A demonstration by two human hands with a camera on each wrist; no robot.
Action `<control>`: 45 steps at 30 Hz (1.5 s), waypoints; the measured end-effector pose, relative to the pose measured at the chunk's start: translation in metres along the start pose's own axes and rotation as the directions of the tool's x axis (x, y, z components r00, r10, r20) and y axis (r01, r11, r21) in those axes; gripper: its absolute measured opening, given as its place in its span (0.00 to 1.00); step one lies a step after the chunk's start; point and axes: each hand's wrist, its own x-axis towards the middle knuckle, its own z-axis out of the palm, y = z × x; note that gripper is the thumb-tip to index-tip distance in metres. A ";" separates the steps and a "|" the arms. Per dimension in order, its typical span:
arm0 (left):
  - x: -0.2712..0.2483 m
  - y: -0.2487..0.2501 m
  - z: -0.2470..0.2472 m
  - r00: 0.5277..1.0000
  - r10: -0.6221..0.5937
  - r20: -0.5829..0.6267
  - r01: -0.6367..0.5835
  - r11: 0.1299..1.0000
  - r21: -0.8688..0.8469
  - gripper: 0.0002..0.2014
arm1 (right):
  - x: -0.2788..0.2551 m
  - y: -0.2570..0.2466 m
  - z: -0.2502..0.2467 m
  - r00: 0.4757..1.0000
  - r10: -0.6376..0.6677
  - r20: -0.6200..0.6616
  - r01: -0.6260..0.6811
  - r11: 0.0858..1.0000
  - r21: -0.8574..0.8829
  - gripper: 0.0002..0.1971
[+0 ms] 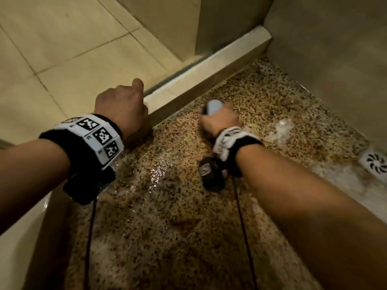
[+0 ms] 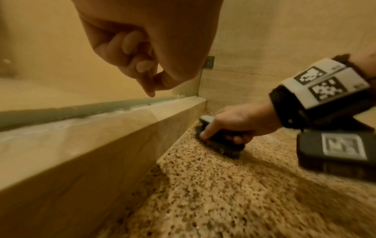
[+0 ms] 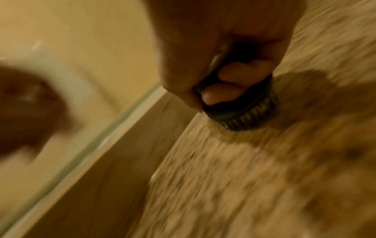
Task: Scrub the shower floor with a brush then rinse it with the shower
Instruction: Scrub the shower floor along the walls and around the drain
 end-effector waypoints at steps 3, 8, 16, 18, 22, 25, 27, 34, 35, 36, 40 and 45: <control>-0.003 -0.004 0.004 1.000 0.018 0.008 -0.018 1.000 -0.001 0.12 | 0.016 0.075 -0.062 0.969 0.195 -0.151 -0.202 0.979 -0.033 0.33; 0.001 0.002 0.003 0.996 0.092 0.017 -0.092 0.996 0.018 0.12 | 0.000 0.104 -0.088 0.909 0.279 -0.310 -0.306 0.951 -0.042 0.41; 0.007 0.030 0.014 0.988 0.150 0.049 -0.151 0.988 0.016 0.15 | -0.061 -0.026 0.046 0.969 -0.167 0.185 0.161 0.986 0.044 0.33; 0.007 0.030 0.017 0.986 0.154 0.058 -0.155 0.988 0.015 0.16 | -0.055 0.000 0.038 0.978 -0.131 0.164 0.126 0.991 0.042 0.30; 0.004 0.024 0.016 0.984 0.145 0.101 -0.148 0.988 0.030 0.15 | -0.015 0.090 -0.035 0.969 0.176 -0.176 -0.161 0.982 0.097 0.31; 0.004 0.015 0.001 0.991 0.123 0.043 -0.124 0.992 0.018 0.13 | -0.011 0.117 -0.067 0.903 0.265 -0.338 -0.285 0.958 -0.011 0.37; 0.000 0.007 -0.009 0.995 0.097 0.007 -0.097 0.995 0.017 0.13 | -0.026 0.100 -0.053 0.921 0.178 -0.346 -0.198 0.980 -0.023 0.36; -0.018 0.005 -0.009 0.993 0.112 0.044 -0.115 0.992 0.055 0.14 | -0.120 -0.010 0.082 0.894 -0.296 0.337 0.322 0.947 -0.022 0.34; -0.019 0.005 -0.008 0.992 0.119 0.042 -0.121 0.990 0.065 0.15 | -0.126 -0.010 0.085 0.864 -0.322 0.388 0.381 0.921 -0.084 0.36; -0.020 0.007 -0.006 0.991 0.127 0.047 -0.131 0.989 0.068 0.15 | -0.125 -0.001 0.081 0.862 -0.334 0.383 0.407 0.905 -0.127 0.36; -0.026 0.018 0.002 0.974 0.190 0.121 -0.201 0.975 0.091 0.14 | -0.078 0.072 0.011 0.995 -0.084 0.060 0.088 0.994 -0.061 0.29; -0.022 0.038 -0.008 0.955 0.271 0.116 -0.284 0.952 0.114 0.14 | -0.035 0.143 -0.083 0.954 0.158 -0.254 -0.219 0.947 -0.233 0.38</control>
